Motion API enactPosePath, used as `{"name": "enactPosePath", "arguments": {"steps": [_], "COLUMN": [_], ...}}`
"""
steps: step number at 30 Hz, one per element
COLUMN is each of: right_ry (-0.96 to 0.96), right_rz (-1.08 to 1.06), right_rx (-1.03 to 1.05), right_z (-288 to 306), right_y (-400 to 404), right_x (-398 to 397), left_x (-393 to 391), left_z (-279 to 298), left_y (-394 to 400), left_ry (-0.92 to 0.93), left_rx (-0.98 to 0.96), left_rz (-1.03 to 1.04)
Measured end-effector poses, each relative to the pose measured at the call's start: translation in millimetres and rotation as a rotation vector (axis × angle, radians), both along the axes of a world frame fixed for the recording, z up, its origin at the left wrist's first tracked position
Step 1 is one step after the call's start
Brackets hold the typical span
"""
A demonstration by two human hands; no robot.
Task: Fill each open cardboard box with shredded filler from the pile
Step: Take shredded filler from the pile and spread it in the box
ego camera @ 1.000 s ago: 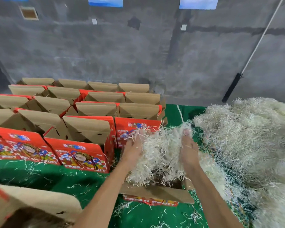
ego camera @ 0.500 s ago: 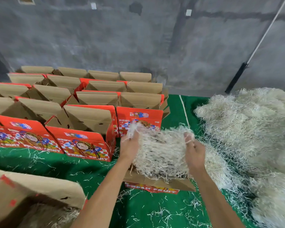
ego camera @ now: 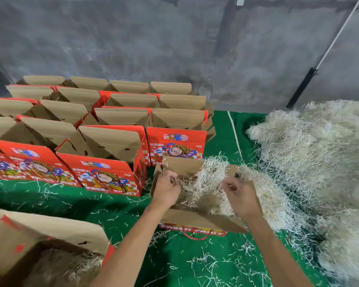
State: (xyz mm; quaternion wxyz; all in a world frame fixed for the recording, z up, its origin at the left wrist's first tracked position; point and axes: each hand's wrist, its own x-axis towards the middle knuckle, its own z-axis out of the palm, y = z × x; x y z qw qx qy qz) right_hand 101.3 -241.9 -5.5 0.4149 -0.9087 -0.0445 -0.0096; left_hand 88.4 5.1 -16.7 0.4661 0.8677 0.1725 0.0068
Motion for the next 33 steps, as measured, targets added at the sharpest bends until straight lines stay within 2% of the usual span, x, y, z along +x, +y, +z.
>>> {"name": "enactPosePath", "arguments": {"steps": [4,6,8,12,15,17,20,22,24,26,29,31,33], "right_ry": [-0.06,0.007,0.127,0.243,0.304,0.287,0.069,-0.027,0.033,0.197,0.358,0.395,0.352], "right_rz": [-0.116,-0.097,-0.022,0.034,0.071,-0.013,-0.23,-0.283,-0.251,-0.174,-0.089,-0.048,-0.014], "right_rx": [0.024,0.046,0.18,0.388,0.436,0.427,0.317,0.288,0.258,0.257,0.285,0.409,0.598], "right_z": [0,-2,-7,-21,-24,-27,-34,-34,-28,-20,-17,-10,10], "right_y": [19,33,48,64,63,59,48,43,44,50,62,67,70], "right_x": [1,2,4,15,20,20,23,28,32,33,31,31,31], "left_x": [0,2,6,22,33,40,46,46,45,38,30,26,24], "left_z": [-8,-6,-3,-2,-5,-6,-10,-14,-18,-20,-27,-31,-30], "left_y": [-12,-27,-43,-61,-62,-65,-71,-75,-78,-82,-89,-88,-79], "left_ry": [0.003,0.035,0.058,0.124,0.139,0.182,0.169,0.18,0.26,0.313,0.363,0.399,0.424], "left_rx": [-0.024,-0.049,-0.04,-0.216,-0.276,-0.303,-0.232,-0.193,-0.169,-0.112,0.065,0.188,0.211], "left_rz": [-0.099,-0.185,-0.242,-0.232,-0.223,-0.215,-0.237,-0.265,-0.331,-0.441,-0.671,-0.738,-0.673]}}
